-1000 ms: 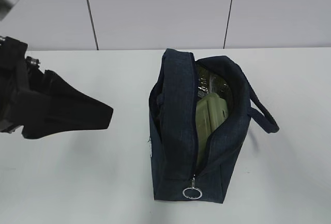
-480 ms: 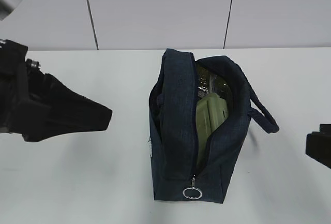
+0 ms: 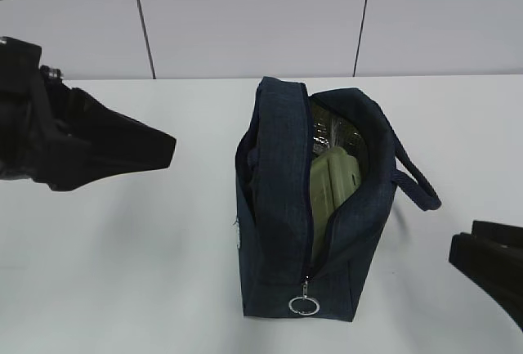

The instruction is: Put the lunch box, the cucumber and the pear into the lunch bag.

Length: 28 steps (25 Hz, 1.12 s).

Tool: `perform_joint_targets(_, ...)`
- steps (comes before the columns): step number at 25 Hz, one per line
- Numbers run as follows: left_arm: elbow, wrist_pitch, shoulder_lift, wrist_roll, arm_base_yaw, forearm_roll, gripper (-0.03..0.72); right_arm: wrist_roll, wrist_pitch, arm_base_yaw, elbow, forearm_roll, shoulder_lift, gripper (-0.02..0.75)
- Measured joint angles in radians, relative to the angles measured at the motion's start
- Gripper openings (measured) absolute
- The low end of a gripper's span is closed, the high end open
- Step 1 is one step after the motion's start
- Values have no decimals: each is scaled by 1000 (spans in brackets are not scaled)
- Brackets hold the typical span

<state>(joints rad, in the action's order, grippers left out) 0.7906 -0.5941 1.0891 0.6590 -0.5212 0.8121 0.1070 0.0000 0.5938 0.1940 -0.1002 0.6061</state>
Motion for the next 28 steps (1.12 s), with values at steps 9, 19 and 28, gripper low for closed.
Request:
perform_joint_targets(9, -75, 31, 0, 124, 0, 34, 277, 13, -88, 0, -8, -22, 96, 243)
perform_joint_targets(19, -209, 54, 6, 568, 0, 458, 277, 71, -185, 0, -26, 244, 219, 255)
perform_joint_targets(28, -209, 149, 166, 806, -160, 660, 277, 238, -594, 0, -72, 468, 600, 370)
